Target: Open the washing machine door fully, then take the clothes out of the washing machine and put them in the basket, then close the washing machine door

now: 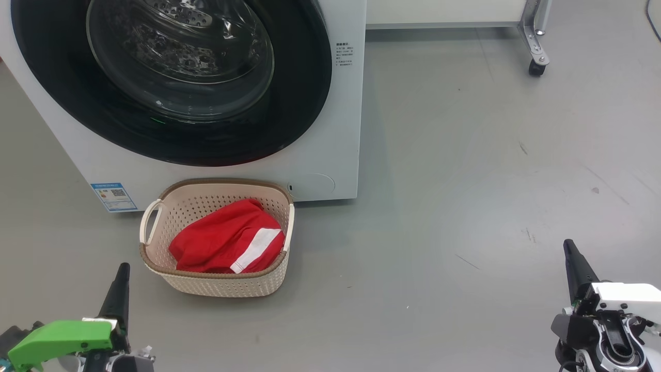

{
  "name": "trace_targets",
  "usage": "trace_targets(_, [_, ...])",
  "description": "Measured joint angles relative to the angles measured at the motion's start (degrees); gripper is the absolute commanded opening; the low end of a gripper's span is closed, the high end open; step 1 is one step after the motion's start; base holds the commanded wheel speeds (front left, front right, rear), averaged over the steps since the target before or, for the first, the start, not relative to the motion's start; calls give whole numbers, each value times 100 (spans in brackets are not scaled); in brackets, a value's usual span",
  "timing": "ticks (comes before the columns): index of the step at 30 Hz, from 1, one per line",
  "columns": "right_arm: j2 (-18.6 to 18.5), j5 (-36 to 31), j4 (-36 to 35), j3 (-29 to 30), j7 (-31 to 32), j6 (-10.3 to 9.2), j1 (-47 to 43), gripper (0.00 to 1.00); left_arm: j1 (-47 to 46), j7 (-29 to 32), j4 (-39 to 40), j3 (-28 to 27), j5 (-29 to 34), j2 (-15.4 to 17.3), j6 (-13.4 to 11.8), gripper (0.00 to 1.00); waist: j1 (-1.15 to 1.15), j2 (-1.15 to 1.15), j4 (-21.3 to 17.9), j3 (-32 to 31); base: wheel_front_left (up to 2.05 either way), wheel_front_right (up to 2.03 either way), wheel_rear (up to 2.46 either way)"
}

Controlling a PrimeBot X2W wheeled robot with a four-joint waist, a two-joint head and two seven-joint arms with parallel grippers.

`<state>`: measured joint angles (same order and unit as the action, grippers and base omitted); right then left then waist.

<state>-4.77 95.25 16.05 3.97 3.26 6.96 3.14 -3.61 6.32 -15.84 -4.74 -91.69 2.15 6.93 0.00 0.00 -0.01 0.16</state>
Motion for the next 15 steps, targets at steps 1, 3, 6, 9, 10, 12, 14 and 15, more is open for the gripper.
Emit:
trace_targets(1, [0, 0, 0, 1, 1, 0, 0, 0, 0, 0, 0, 0, 0, 0, 0, 0, 0, 0, 0, 0, 0, 0, 0])
trace_targets(3, [2, 0, 0, 2, 4, 0, 0, 0, 0, 0, 0, 0, 0, -1, 0, 0, 0, 0, 0, 0, 0, 0, 0])
trace_targets(6, [5, 0, 0, 4, 5, 0, 0, 0, 0, 0, 0, 0, 0, -1, 0, 0, 0, 0, 0, 0, 0, 0, 0])
trace_targets(9, [8, 0, -1, 7, 5, 0, 0, 0, 0, 0, 1, 0, 0, -1, 0, 0, 0, 0, 0, 0, 0, 0, 0])
trace_targets(10, [9, 0, -1, 7, 5, 0, 0, 0, 0, 0, 1, 0, 0, -1, 0, 0, 0, 0, 0, 0, 0, 0, 0])
trace_targets(12, [10, 0, -1, 9, 5, 0, 0, 0, 0, 0, 1, 0, 0, -1, 0, 0, 0, 0, 0, 1, 0, 0, 0])
trace_targets(14, [11, 0, -1, 11, 5, 0, 0, 0, 0, 0, 1, 0, 0, -1, 0, 0, 0, 0, 0, 1, 0, 0, 0])
trace_targets(15, [11, 0, -1, 12, 5, 0, 0, 0, 0, 0, 1, 0, 0, -1, 0, 0, 0, 0, 0, 1, 0, 0, 0])
